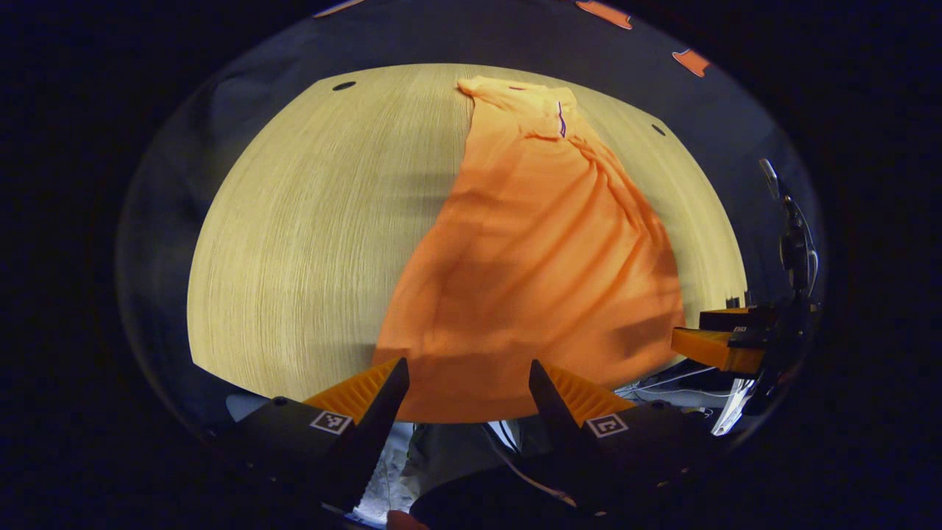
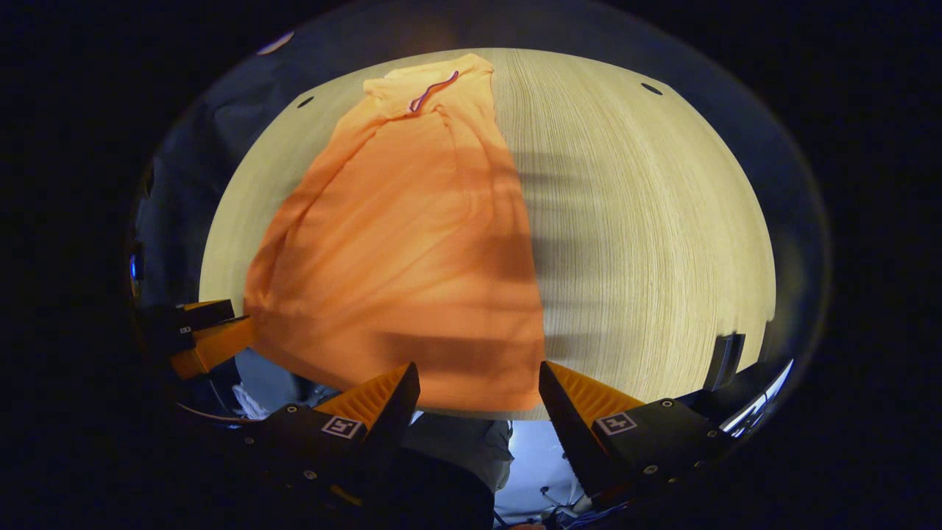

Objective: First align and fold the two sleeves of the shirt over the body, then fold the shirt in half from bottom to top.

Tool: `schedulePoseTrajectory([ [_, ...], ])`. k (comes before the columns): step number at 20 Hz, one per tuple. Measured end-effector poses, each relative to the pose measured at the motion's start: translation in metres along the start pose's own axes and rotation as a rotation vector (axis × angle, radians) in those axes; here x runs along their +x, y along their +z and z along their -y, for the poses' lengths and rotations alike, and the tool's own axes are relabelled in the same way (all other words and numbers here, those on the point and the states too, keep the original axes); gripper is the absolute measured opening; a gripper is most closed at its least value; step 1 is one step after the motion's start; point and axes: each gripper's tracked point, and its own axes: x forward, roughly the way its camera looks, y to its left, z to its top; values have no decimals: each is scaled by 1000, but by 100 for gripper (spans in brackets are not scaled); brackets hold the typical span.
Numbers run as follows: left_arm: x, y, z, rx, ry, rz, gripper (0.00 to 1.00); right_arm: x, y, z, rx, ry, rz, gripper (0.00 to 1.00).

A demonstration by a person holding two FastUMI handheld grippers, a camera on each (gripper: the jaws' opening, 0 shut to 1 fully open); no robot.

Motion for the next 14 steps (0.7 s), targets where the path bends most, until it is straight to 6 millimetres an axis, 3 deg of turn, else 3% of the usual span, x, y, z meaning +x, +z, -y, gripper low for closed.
schedulePoseTrajectory([
  [9, 33, -37, -7, -4, 60, -72, 99, 31, -19, 3, -68, -71, -61, 99],
  [14, 37, -37, -7, 32, 123, -71, 98, 35, -21, 2, -53, -94, -82, 100],
])
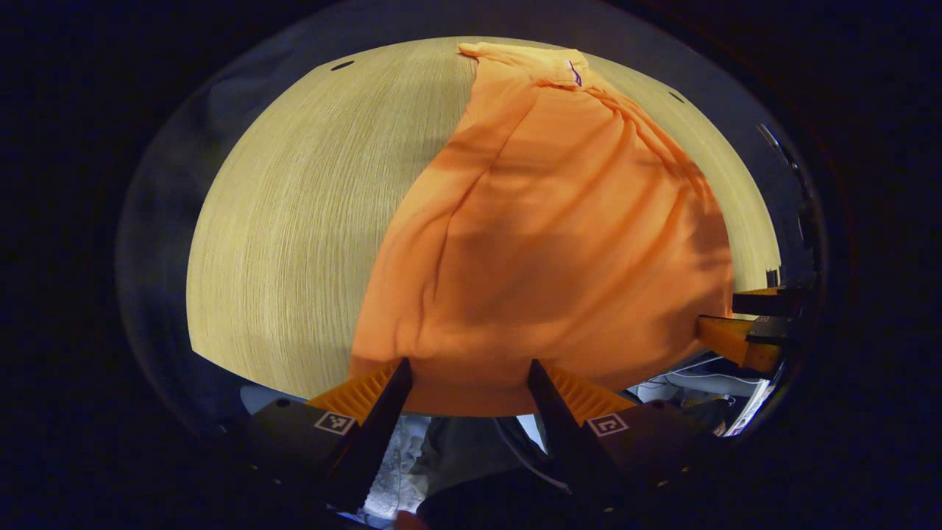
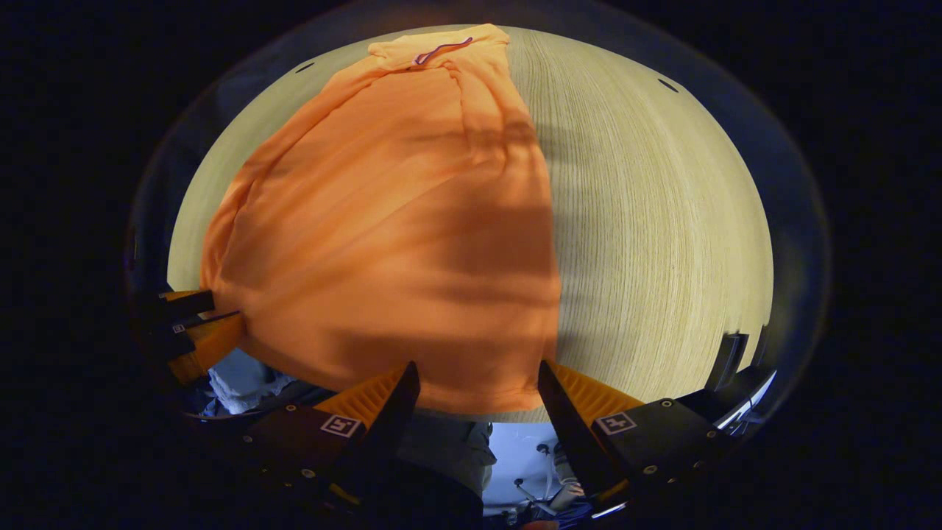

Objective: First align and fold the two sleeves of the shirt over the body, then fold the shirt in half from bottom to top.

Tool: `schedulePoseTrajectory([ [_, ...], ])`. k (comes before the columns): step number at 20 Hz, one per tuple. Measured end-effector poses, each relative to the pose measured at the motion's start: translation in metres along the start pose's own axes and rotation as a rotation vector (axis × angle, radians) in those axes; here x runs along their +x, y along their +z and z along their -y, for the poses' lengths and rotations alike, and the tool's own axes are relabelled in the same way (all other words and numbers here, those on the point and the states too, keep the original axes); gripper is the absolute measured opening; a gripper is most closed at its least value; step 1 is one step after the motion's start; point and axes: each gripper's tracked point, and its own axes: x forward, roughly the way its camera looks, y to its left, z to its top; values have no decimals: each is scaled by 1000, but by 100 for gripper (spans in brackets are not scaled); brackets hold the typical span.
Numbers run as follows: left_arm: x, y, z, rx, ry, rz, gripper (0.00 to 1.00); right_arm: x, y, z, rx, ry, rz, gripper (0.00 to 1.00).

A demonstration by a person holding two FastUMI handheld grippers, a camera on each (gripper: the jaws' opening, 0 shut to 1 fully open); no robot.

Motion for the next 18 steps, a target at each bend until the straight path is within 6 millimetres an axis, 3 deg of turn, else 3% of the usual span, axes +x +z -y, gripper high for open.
schedulePoseTrajectory([
  [3, 0, -2, 4, -34, 6, -9, 98, 1, -1, -4, 42, -3, -17, 99],
  [4, 4, -7, 6, -45, 4, -5, 94, 0, 0, -6, 39, 0, -8, 96],
  [5, -1, 1, 9, -50, -1, 3, 75, 0, 0, -7, 27, 4, 2, 92],
  [7, 2, 8, 17, -47, -19, 30, 36, 0, 3, -5, 27, 6, 44, 47],
  [8, -5, 13, 24, -45, -55, 65, 4, 0, 4, -6, 55, 21, 59, 23],
  [9, 3, 22, 38, -29, -122, 90, 2, -1, 3, -7, 46, 48, 50, 9],
  [11, 3, 24, 40, -16, -154, 86, 1, -6, 10, -7, 86, 101, 79, 7],
  [12, 4, 25, 39, -18, -162, 81, 1, -2, 9, -8, 94, 117, 81, 0],
  [18, -12, 53, 33, -40, -198, 154, 1, -17, 27, -13, 83, 138, 143, 0],
])
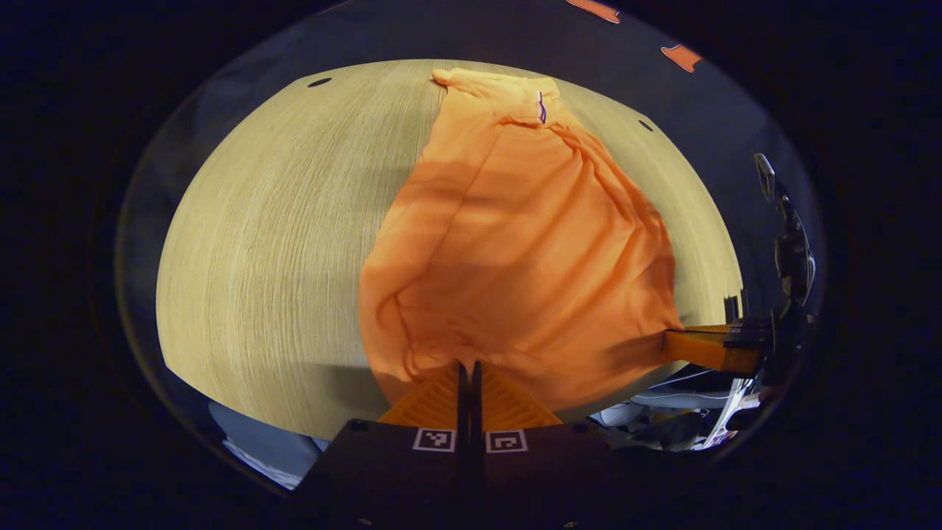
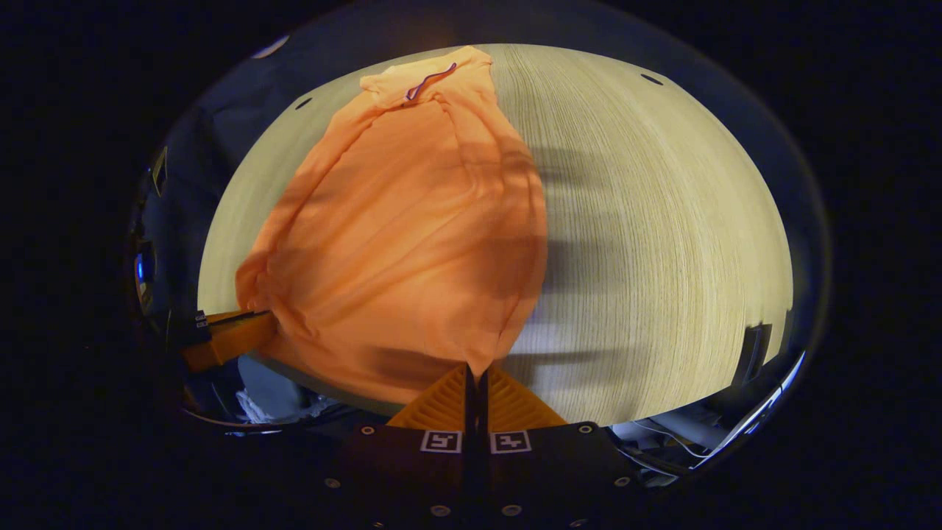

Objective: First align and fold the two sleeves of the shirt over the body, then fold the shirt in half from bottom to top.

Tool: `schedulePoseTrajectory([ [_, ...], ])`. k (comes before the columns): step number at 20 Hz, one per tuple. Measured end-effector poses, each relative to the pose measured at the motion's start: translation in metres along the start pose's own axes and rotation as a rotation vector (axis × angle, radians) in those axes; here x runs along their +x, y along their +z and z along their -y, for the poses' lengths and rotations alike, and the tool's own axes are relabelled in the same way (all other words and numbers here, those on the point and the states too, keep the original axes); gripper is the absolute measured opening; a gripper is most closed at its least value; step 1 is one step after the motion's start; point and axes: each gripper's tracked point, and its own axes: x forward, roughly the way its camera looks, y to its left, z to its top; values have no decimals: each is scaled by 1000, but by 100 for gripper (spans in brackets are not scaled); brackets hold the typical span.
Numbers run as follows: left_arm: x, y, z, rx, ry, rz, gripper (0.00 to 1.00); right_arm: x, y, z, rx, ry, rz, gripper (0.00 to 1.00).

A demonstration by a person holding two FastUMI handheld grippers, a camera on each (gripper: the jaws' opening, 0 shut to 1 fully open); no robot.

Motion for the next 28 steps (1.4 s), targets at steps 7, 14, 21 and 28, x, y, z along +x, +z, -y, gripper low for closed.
schedulePoseTrajectory([
  [7, -33, 66, 12, -9, -52, 119, 1, -34, 65, -7, -20, 26, 132, 0],
  [14, -49, 129, 4, -11, -62, 228, 1, -65, 131, -10, -28, 37, 251, 0],
  [21, -59, 203, -2, -15, -71, 337, 1, -87, 209, -10, -41, 41, 369, 0],
  [28, -66, 304, -8, 18, -53, 473, 1, -93, 289, -5, -33, 27, 472, 0],
])
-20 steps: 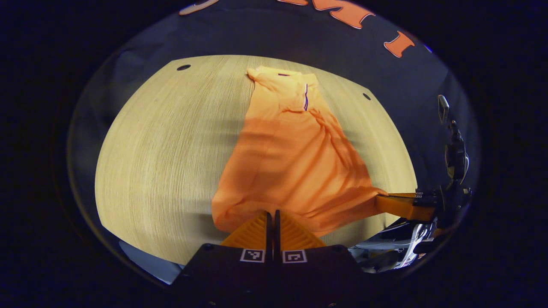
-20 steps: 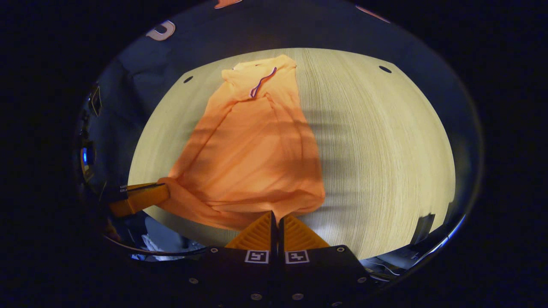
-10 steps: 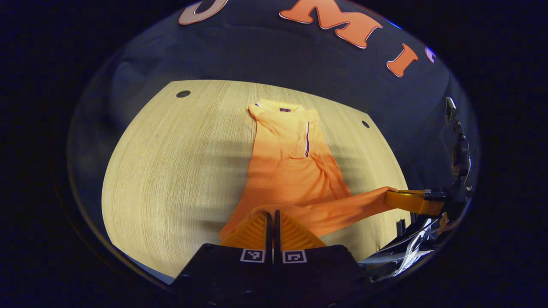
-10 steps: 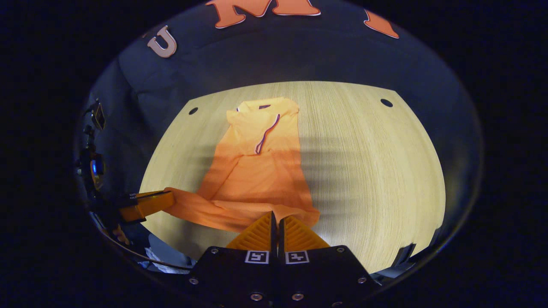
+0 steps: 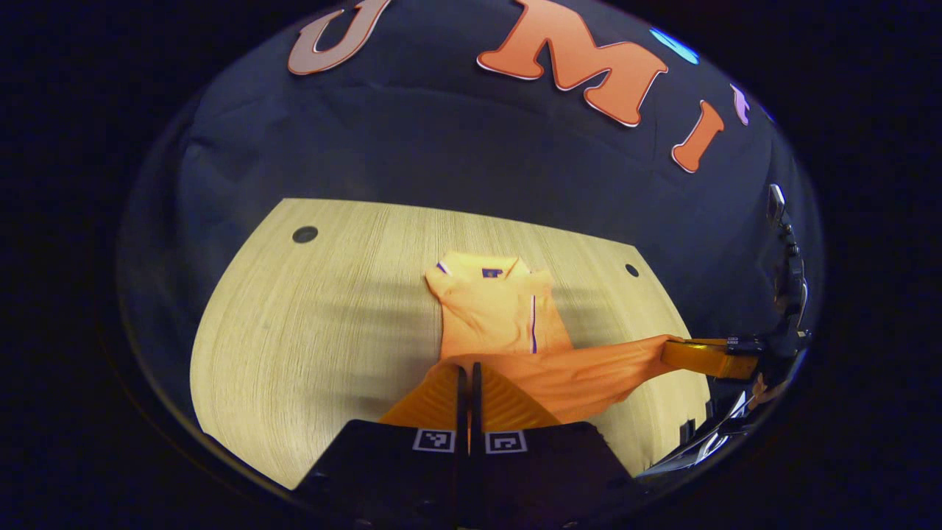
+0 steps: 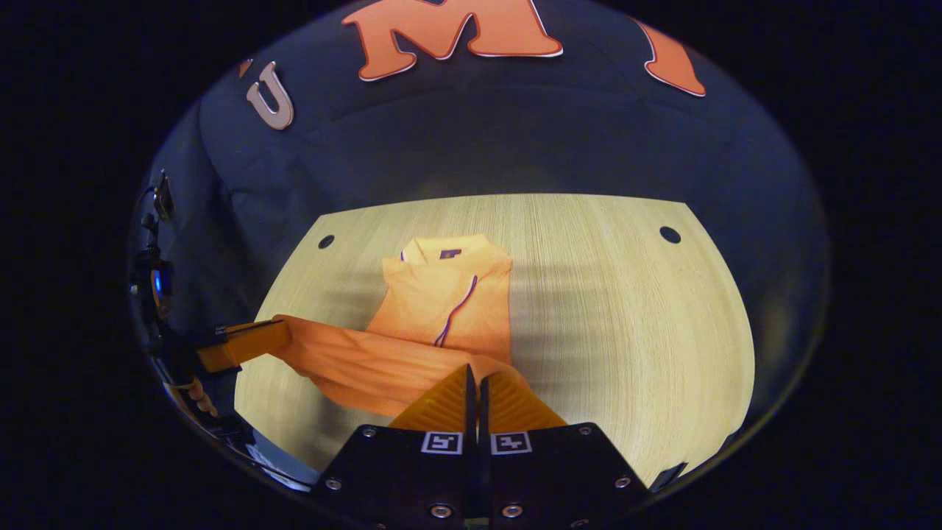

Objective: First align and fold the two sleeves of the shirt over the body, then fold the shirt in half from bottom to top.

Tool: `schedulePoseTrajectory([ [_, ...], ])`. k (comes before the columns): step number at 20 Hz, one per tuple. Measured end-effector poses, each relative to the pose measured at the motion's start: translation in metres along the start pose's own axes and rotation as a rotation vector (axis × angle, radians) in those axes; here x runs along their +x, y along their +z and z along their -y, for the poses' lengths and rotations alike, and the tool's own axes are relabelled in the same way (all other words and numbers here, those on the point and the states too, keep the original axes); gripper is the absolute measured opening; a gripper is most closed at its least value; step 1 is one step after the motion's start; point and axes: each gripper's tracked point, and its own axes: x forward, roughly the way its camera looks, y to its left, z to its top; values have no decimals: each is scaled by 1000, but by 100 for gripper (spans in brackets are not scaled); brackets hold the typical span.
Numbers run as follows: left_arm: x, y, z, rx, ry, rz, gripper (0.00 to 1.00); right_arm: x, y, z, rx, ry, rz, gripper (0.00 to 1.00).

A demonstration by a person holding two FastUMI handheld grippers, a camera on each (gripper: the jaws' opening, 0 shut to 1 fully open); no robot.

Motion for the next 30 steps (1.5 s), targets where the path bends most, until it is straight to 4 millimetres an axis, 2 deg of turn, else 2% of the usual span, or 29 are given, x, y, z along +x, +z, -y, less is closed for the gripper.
schedulePoseTrajectory([
  [4, 35, 43, -7, 15, 3, 46, 1, 33, 43, 9, -1, -25, 46, 0],
  [6, 59, 59, -10, 29, 11, 54, 0, 55, 55, 13, 5, -38, 42, 0],
  [10, 99, 79, -21, 55, 22, 64, 1, 96, 79, 24, 4, -59, 40, 0],
  [12, 125, 80, -26, 63, 26, 49, 1, 117, 84, 30, 14, -73, 27, 0],
  [17, 178, 69, -44, 68, 52, 15, 1, 170, 86, 42, 34, -123, 18, 2],
  [21, 200, 61, -57, 61, 70, 0, 1, 189, 84, 53, 11, -157, 24, 11],
  [22, 202, 62, -58, 48, 71, 0, 5, 190, 83, 53, 19, -156, 16, 14],
  [23, 203, 60, -65, 44, 87, 2, 24, 190, 81, 54, 26, -157, 9, 18],
  [24, 203, 61, -70, 44, 93, 8, 43, 190, 81, 57, 26, -162, 8, 39],
  [25, 204, 64, -72, 51, 104, 22, 62, 190, 84, 59, 21, -166, 16, 46],
  [26, 213, 67, -78, 58, 121, 41, 81, 189, 87, 61, 14, -172, 30, 72],
  [27, 200, 74, -79, 78, 146, 62, 100, 186, 90, 63, 15, -177, 44, 86],
  [28, 194, 82, -80, 100, 157, 84, 99, 182, 95, 62, 22, -172, 58, 99],
  [30, 177, 104, -74, 130, 161, 142, 99, 172, 104, 59, 53, -160, 82, 100],
])
